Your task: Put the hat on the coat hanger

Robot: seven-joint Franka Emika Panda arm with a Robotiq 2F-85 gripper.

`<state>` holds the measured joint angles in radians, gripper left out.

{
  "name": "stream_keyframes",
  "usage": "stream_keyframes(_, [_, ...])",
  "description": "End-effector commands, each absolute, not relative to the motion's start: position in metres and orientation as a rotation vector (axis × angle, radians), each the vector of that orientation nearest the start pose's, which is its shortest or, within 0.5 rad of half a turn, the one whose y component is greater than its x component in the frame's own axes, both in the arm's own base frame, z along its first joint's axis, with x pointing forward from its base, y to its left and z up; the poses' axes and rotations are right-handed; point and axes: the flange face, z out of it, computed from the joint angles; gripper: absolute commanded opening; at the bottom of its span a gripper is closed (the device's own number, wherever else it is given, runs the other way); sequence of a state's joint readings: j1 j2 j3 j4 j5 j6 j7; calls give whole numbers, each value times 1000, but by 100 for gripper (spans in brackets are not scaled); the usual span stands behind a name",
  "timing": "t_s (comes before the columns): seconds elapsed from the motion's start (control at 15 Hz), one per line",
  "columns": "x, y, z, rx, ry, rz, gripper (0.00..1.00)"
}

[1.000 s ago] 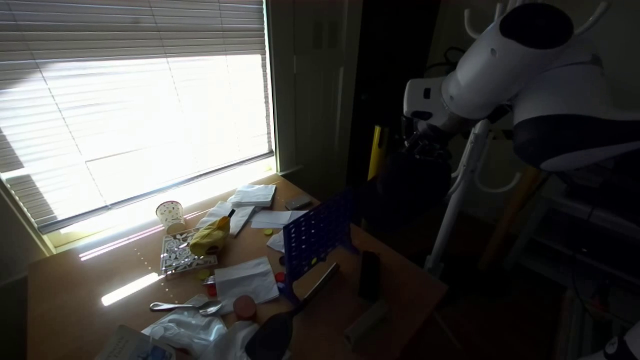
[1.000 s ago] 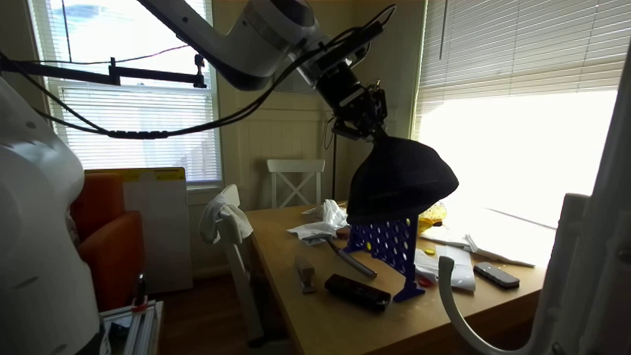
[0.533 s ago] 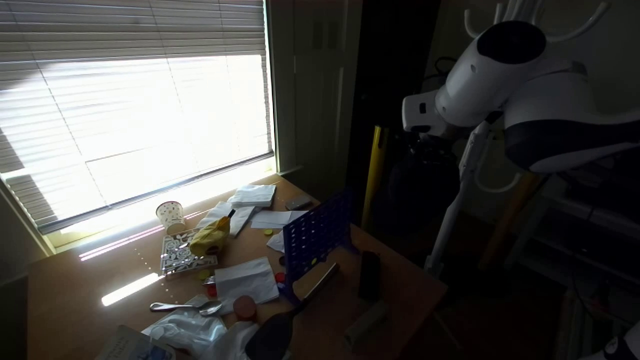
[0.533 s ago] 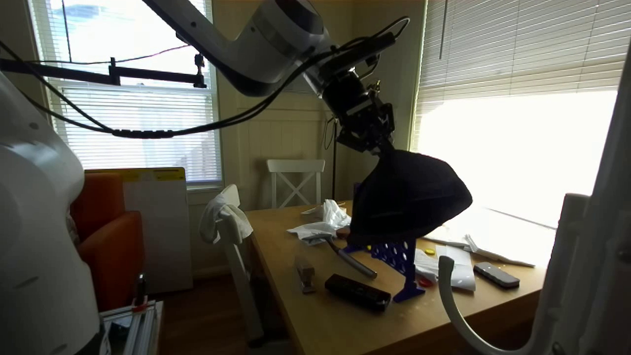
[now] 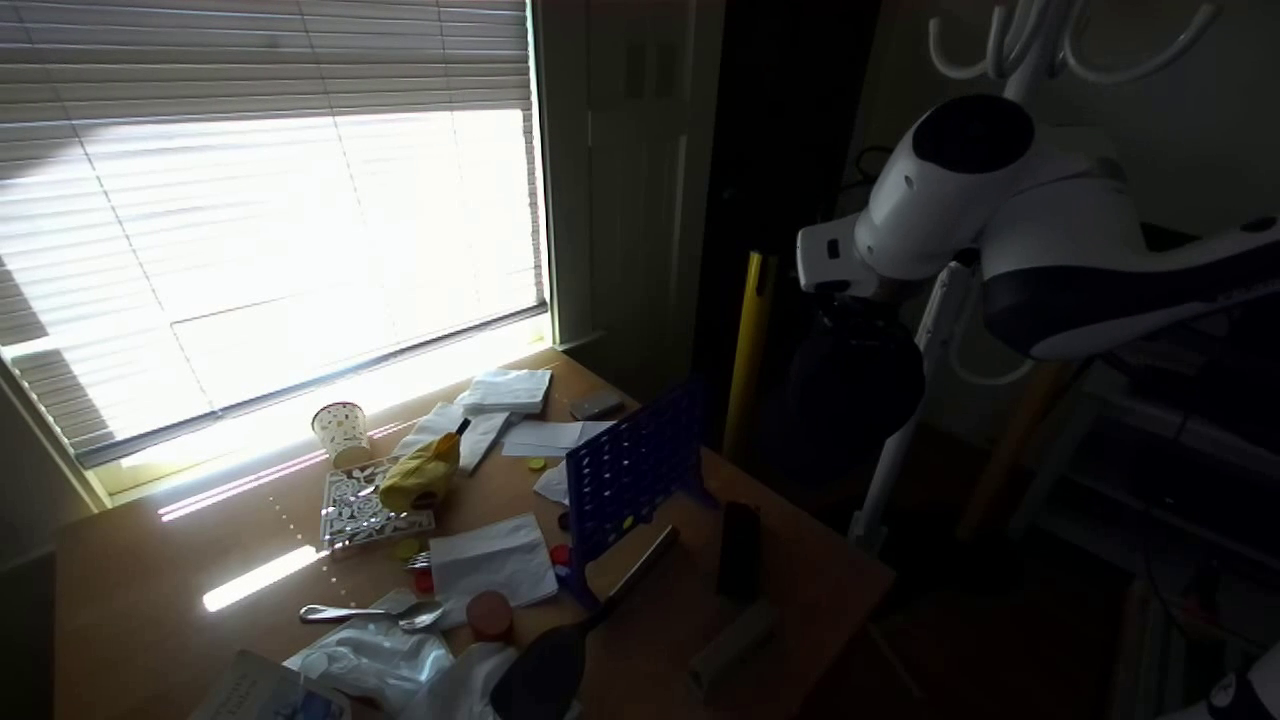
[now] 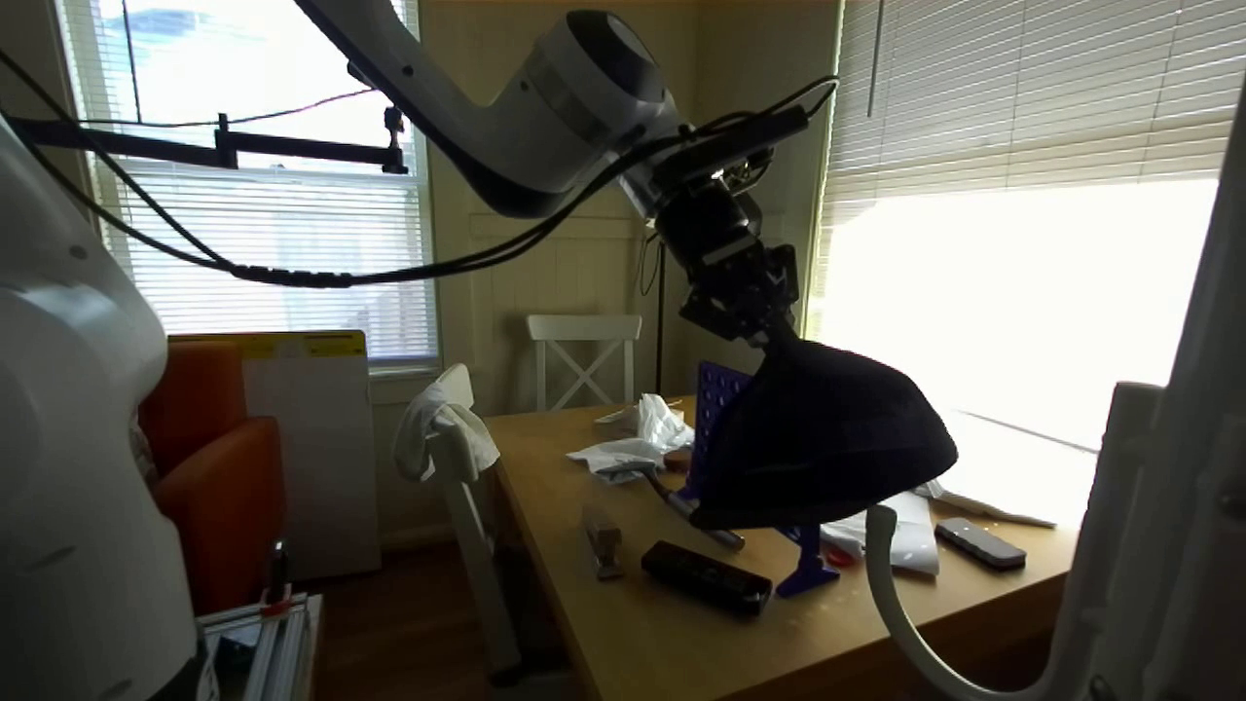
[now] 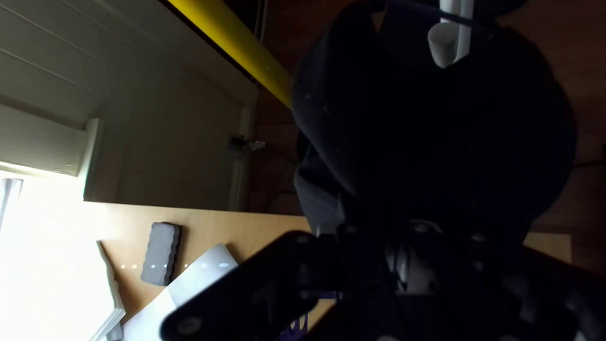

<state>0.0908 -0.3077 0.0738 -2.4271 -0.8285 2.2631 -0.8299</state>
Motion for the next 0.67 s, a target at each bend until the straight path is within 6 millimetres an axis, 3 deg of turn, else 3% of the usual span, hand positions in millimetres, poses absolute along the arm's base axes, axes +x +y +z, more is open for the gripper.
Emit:
stream_keyframes(0.0, [464, 49, 432, 1745, 1653, -161, 4])
stream_keyframes(0.6, [470, 37, 399, 1785, 1646, -218, 4])
